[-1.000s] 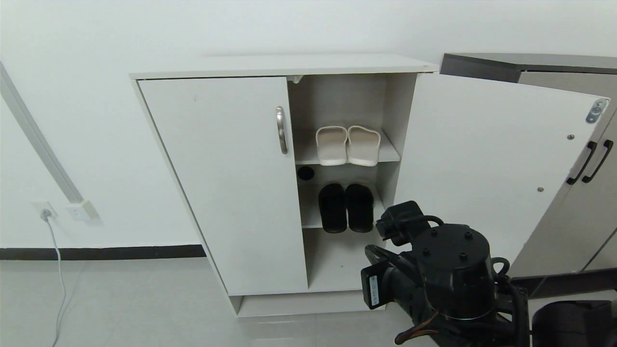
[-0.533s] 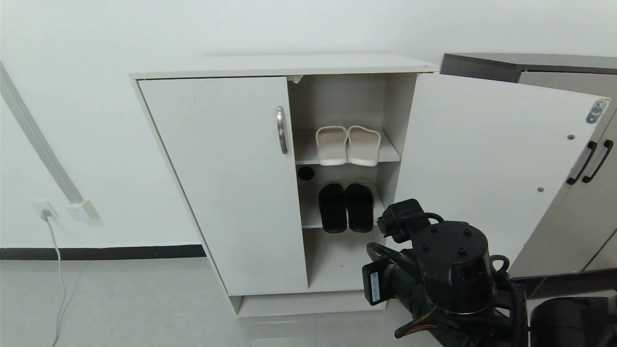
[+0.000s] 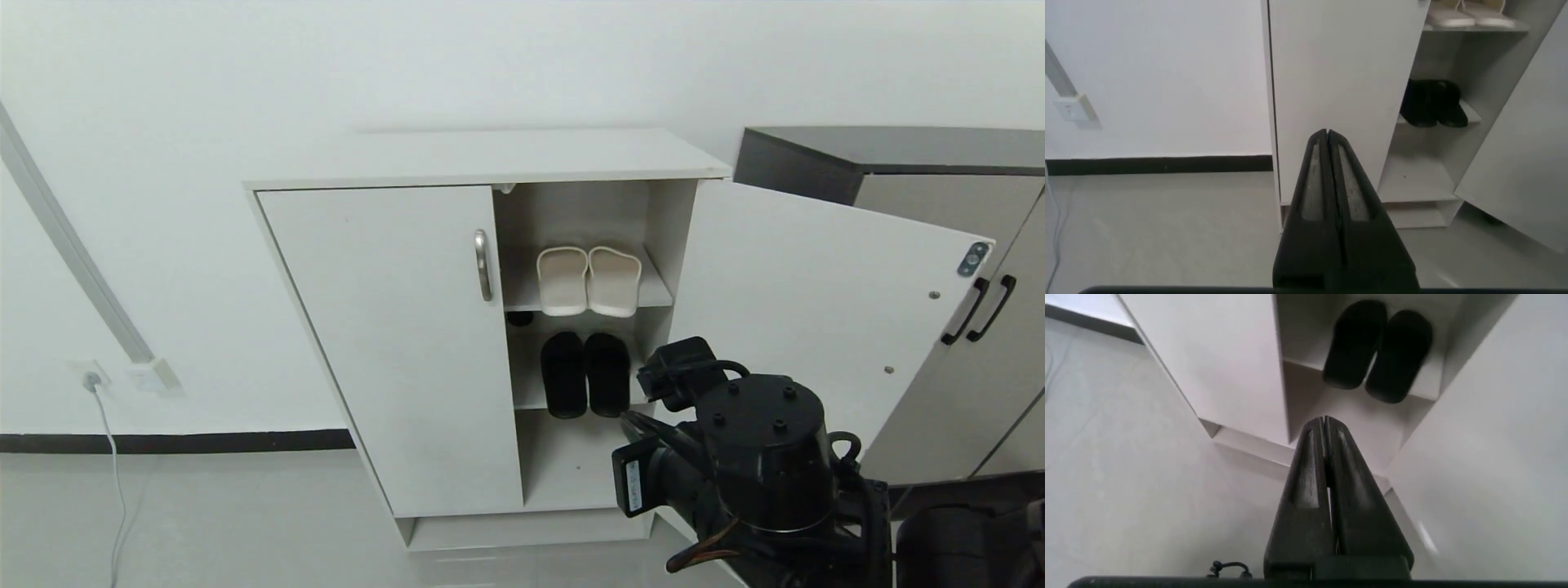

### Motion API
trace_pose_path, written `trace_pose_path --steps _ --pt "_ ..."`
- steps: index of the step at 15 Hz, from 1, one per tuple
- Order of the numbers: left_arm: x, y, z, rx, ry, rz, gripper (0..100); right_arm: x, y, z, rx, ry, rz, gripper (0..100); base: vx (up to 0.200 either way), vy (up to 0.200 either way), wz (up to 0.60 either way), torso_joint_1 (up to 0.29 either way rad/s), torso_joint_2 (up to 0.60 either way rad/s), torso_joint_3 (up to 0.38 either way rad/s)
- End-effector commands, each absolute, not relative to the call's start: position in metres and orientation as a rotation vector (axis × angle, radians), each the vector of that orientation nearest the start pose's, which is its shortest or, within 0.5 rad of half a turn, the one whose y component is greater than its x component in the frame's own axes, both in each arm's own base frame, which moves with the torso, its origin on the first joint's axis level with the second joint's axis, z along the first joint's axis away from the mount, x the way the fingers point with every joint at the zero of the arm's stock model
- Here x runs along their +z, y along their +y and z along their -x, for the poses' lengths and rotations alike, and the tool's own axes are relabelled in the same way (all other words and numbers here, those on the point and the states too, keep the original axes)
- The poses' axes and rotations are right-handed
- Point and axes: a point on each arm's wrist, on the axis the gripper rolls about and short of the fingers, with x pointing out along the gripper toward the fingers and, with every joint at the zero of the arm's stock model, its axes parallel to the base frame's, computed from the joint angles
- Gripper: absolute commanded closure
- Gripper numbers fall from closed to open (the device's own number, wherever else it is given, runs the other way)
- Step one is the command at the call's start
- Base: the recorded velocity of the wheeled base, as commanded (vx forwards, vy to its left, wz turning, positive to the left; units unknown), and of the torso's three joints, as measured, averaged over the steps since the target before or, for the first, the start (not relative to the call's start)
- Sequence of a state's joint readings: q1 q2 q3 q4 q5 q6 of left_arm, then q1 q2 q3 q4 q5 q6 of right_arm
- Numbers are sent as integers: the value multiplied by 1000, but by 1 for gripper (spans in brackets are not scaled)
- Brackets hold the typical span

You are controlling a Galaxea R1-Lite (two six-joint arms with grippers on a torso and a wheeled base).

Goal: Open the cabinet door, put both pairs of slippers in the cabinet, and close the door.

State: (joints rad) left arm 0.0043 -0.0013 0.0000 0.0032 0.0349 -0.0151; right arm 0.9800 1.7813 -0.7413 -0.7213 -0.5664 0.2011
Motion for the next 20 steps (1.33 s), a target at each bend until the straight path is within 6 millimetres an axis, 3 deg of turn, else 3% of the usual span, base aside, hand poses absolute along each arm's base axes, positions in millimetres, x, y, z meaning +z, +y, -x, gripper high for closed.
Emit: trace_pose_path --steps 1,20 --pt "75 1 23 38 3 15 100 149 251 -183 384 272 29 100 0 0 0 105 -452 -359" --pt "75 1 23 40 3 15 100 148 250 -185 378 273 30 100 0 0 0 175 -498 -323"
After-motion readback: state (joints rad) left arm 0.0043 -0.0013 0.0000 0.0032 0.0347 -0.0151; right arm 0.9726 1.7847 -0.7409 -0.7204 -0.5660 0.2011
